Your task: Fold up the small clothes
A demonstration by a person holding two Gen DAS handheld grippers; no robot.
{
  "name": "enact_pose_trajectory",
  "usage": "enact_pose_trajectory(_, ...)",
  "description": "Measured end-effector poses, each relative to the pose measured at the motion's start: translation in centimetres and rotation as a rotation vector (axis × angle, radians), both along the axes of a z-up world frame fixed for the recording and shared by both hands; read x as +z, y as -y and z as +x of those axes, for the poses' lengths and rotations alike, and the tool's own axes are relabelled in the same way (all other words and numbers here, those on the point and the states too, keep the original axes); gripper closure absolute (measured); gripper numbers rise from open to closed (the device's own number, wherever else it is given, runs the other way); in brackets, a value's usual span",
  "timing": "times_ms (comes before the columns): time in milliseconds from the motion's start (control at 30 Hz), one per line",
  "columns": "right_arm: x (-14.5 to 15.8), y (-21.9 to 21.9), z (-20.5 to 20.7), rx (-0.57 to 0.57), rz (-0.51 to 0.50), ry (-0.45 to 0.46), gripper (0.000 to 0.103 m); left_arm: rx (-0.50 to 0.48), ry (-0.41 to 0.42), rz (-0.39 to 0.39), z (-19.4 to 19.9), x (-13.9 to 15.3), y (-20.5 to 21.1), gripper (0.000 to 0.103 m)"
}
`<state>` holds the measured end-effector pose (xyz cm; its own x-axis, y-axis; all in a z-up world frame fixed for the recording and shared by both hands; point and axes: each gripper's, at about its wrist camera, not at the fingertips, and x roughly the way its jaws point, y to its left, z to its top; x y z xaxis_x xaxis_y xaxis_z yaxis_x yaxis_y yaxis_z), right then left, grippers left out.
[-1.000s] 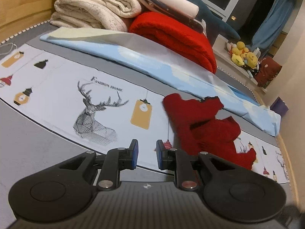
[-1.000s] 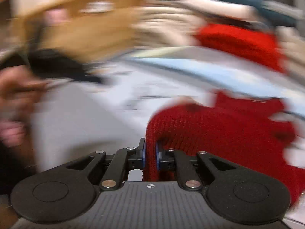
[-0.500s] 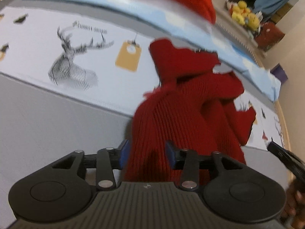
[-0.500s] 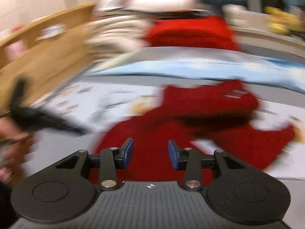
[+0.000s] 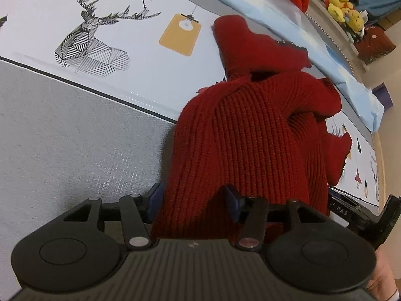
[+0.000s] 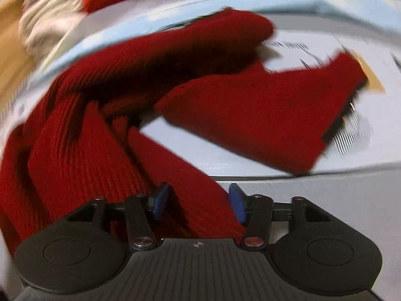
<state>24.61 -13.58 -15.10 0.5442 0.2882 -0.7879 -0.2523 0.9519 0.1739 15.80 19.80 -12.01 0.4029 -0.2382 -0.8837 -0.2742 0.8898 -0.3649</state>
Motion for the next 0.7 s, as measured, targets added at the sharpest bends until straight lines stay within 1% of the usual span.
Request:
enact_pose_trajectory(33,0.0,0.0,-0.3,0.016,-0.007,0.012,0.059,-0.004,0.003,-0.003,0.0,-0.1,0.1,0.057)
enact_pose_trajectory(67,0.2,-0.3,-0.4,0.033,0.005,0.017,0.077,-0.012,0.008,-0.004,0.1,-0.1,0.2,0.082)
enact_pose_trajectory(100,0.6,-0.5,-0.5,0.034,0.012,0.022,0.083,-0.024,0.013,0.001,0.1,0.0,0.4,0.091)
enact_pose_trajectory(133,1.1,-0.5,-0.5,0.032,0.018,0.024,0.089,-0.036,0.021,0.012,0.0,0.2,0.5,0.091)
enact_pose_trajectory(200,3.5,-0.2,-1.1,0.023,0.031,0.056,0.091,-0.047,0.056,0.047,-0.4,1.1,0.6,0.092)
enact_pose_trajectory(233,5.4,0.3,-1.8,-0.001,0.015,0.107,0.091,-0.05,0.078,0.056,-0.6,1.8,0.4,0.092)
enact_pose_trajectory(267,7.0,1.7,-2.4,-0.037,0.005,0.144,0.092,-0.05,0.107,0.06,-1.0,2.7,0.1,0.093)
enact_pose_trajectory(300,9.4,2.8,-3.2,-0.1,0.01,0.186,0.092,-0.051,0.133,0.059,-1.5,3.6,-0.3,0.093)
enact_pose_trajectory(367,13.8,5.4,-6.1,-0.235,0.053,0.241,0.093,-0.065,0.178,0.044,-2.6,5.4,-1.3,0.093)
enact_pose_trajectory(433,16.1,7.5,-10.0,-0.323,0.067,0.247,0.093,-0.108,0.21,0.052,-4.1,6.9,-1.8,0.093)
enact_pose_trajectory(467,16.6,8.1,-11.8,-0.354,0.041,0.247,0.093,-0.141,0.207,0.077,-4.8,7.2,-1.9,0.093)
enact_pose_trajectory(500,16.6,8.6,-14.2,-0.399,-0.011,0.23,0.093,-0.173,0.19,0.096,-5.4,7.2,-2.0,0.093)
enact_pose_trajectory(533,15.9,8.9,-15.8,-0.43,-0.047,0.201,0.093,-0.209,0.16,0.106,-6.1,6.9,-2.1,0.093)
enact_pose_trajectory(567,14.5,9.0,-17.1,-0.431,-0.078,0.141,0.092,-0.251,0.126,0.127,-6.8,6.4,-2.0,0.093)
enact_pose_trajectory(633,10.8,9.0,-17.7,-0.367,-0.079,-0.02,0.092,-0.332,0.057,0.178,-7.5,5.3,-1.6,0.093)
enact_pose_trajectory(667,9.0,9.4,-17.7,-0.373,-0.069,-0.093,0.09,-0.371,0.024,0.192,-7.7,4.7,-1.4,0.092)
enact_pose_trajectory(700,7.2,9.7,-17.5,-0.379,-0.096,-0.147,0.09,-0.395,0.008,0.213,-7.9,4.4,-1.1,0.091)
